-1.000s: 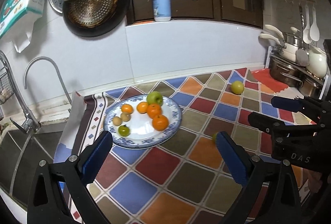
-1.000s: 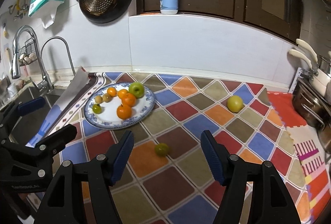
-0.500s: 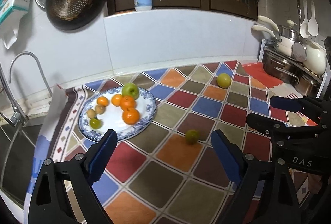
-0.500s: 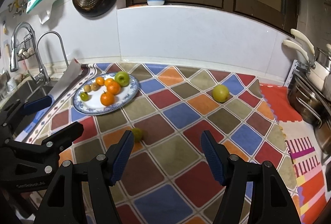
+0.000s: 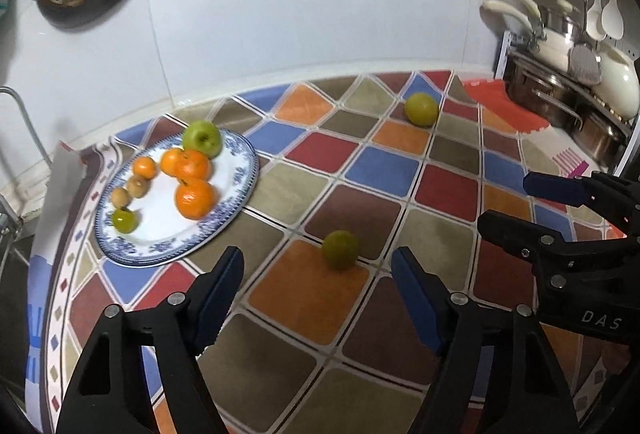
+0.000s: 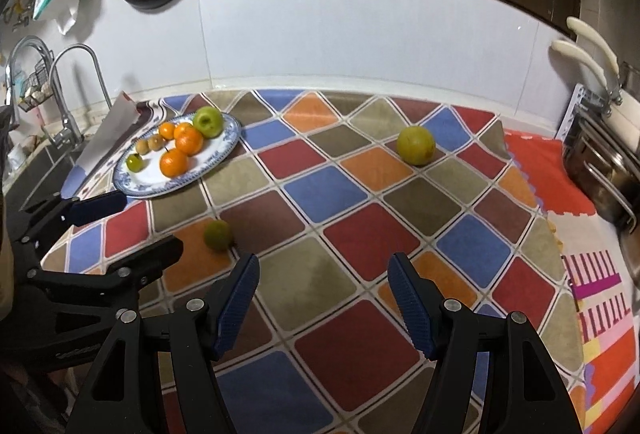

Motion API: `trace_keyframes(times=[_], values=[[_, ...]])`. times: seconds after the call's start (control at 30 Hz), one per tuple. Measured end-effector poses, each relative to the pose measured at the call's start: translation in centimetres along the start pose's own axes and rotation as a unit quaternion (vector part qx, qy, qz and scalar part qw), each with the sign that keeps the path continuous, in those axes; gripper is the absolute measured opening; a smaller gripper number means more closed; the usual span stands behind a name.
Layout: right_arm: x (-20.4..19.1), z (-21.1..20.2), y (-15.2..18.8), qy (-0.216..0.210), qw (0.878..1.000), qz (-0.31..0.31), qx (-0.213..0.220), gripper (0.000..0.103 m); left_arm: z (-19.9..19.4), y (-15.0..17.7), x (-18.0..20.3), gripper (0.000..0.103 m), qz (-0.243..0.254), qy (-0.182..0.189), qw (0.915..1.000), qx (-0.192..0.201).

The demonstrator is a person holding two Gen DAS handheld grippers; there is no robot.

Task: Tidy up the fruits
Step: 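Move both tools back toward the last green apple and large yellow fruit, then grasp the green apple with the left tool while the right tool grasps the large yellow fruit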

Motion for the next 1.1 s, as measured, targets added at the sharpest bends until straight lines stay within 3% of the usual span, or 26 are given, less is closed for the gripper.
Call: trace_keyframes(times=[0.3,0.83,1.1], values=[[1.0,2.9,0.2,-0.007,1.000,0.010,-0.028,0.067,4.0,-0.3,0.5,0.067,0.006,0.009,0.9992,-0.038],[1.5,5.2,0.3,-0.017,0.999,0.017,-0.045,0.067,6.3,-0.3,0.7,0.028,-0.001,0.024,0.9975,-0.067],[1.9,5.5,-0.1,-0.018,0.999,0.019,-0.040,0.067,6.0,-1.4,1.0,0.028,0.001,0.028,0.9981,-0.055]])
Point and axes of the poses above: each gripper's, at about its wrist camera, not at the fingertips, and z roughly the way its jaws point, x to its right, y to its underside, the point moved 3 cm from there along z, roughly the way its jaws point, and after that the axes turned 8 degrees about -z, right-handed, at the moved point
